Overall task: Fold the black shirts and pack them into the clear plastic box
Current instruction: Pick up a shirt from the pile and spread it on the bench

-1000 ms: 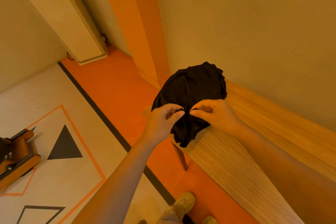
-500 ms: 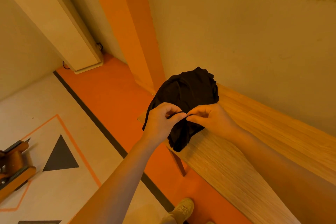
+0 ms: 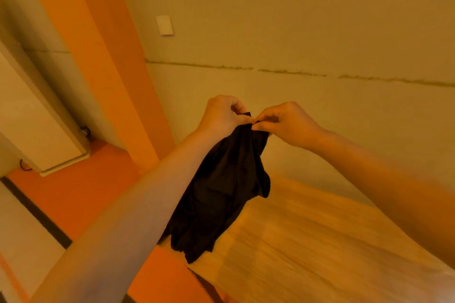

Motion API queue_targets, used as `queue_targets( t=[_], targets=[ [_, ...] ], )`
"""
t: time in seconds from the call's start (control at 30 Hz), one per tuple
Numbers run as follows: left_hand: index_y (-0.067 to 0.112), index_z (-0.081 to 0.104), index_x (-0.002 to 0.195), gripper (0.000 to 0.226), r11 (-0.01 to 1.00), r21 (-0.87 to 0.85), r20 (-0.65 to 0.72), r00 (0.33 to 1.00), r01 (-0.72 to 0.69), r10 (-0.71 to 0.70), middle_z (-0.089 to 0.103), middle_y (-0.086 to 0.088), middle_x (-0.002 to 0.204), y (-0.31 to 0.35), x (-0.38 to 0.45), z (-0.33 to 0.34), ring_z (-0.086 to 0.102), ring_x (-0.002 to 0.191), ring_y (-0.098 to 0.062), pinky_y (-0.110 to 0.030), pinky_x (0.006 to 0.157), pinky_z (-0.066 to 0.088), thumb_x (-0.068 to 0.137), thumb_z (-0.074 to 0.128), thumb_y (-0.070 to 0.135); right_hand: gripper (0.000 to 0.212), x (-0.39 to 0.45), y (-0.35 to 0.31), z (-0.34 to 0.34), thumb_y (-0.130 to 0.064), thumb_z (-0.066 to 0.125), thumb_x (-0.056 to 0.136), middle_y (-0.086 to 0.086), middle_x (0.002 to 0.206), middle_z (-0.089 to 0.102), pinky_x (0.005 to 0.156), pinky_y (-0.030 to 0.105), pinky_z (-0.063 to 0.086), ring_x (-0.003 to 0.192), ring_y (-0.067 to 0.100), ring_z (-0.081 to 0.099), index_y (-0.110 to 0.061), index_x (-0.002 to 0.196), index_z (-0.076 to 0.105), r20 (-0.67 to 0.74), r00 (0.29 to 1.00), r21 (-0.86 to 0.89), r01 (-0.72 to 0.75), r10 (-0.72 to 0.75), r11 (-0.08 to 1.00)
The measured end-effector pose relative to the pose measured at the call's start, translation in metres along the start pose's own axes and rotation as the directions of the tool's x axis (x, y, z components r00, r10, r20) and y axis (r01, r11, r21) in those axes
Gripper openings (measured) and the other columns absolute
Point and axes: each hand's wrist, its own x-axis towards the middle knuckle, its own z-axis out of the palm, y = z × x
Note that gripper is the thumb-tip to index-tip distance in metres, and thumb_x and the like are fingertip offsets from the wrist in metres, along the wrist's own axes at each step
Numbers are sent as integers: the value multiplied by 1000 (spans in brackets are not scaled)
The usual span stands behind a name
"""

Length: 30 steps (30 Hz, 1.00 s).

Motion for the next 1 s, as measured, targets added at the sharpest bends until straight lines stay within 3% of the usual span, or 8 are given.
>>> queue_targets(
  t=[0.13,0.33,0.47,0.53,0.67,0.8,1.0],
  targets=[
    [10,69,87,23,994,-69,-2,996,-88,89,62,7,81,57,42,1,55,70,-2,-10,58,44,74,83,22,13,8,-3,-68,-22,72,84,-3,81,71,72,17,52,74,9,67,-14,94,76,-142,990,-56,-7,-1,998],
    [13,67,76,18,962,-259,3,996,-88,92,68,0,84,114,108,9,65,82,-13,-27,72,54,73,83,18,13,16,2,-155,-15,71,84,0,81,69,63,10,51,59,-2,64,-7,95,74,-319,946,-66,-81,56,995],
    [11,66,77,15,930,-355,9,995,-91,101,68,-3,87,127,151,26,68,86,-16,-32,81,58,76,81,15,13,20,22,-190,-17,71,85,10,90,72,77,28,58,76,20,70,-9,95,74,-417,902,-85,-165,116,983],
    [10,66,80,15,917,-387,-5,995,-93,99,69,-6,90,129,172,36,68,90,-19,-33,81,58,78,79,16,13,19,38,-208,-18,71,86,10,90,72,79,31,58,78,24,71,-9,94,74,-455,876,-98,-227,159,969],
    [12,66,81,15,914,-389,-89,992,-113,85,69,-7,96,117,215,50,67,93,-22,-40,84,56,80,78,21,15,13,74,-246,-19,71,86,9,88,72,75,27,57,77,24,71,-8,95,74,-551,793,-89,-367,261,926],
    [17,62,72,18,904,-419,-136,990,-80,24,67,-6,88,91,251,55,67,91,-26,-44,84,57,78,80,18,13,-7,111,-281,-18,70,87,7,83,70,63,16,51,69,15,67,-8,95,73,-640,678,-24,-489,363,872],
    [9,61,72,18,868,-492,-29,998,-59,52,64,-10,82,54,276,55,66,80,-24,-23,68,59,77,78,6,13,-53,150,-322,-17,69,87,11,76,69,76,26,57,48,1,63,-5,92,72,-709,532,107,-569,464,816]
  ],
)
